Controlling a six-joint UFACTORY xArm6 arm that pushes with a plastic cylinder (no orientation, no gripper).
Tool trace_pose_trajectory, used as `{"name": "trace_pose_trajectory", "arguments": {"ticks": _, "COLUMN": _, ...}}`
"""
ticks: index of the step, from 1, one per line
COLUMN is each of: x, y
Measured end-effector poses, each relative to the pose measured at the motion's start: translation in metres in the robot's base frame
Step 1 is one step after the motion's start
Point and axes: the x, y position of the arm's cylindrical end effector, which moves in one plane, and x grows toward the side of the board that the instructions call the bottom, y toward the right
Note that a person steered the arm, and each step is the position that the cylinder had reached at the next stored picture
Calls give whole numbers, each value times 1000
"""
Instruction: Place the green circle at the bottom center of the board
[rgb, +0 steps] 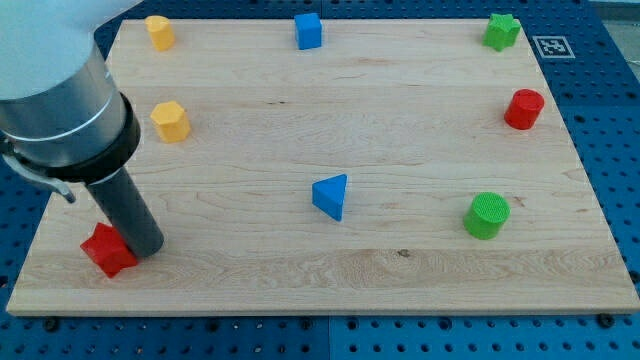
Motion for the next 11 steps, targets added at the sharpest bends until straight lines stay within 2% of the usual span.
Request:
{"name": "trace_pose_trajectory", "arguments": {"ticks": 3, "x": 5, "y": -10}}
{"name": "trace_pose_trajectory", "arguments": {"ticks": 4, "x": 3, "y": 14}}
{"name": "trace_pose_trajectory", "arguments": {"ticks": 7, "x": -31, "y": 146}}
{"name": "trace_pose_trajectory", "arguments": {"ticks": 9, "x": -30, "y": 156}}
{"name": "trace_pose_trajectory", "arguments": {"ticks": 11, "x": -21, "y": 232}}
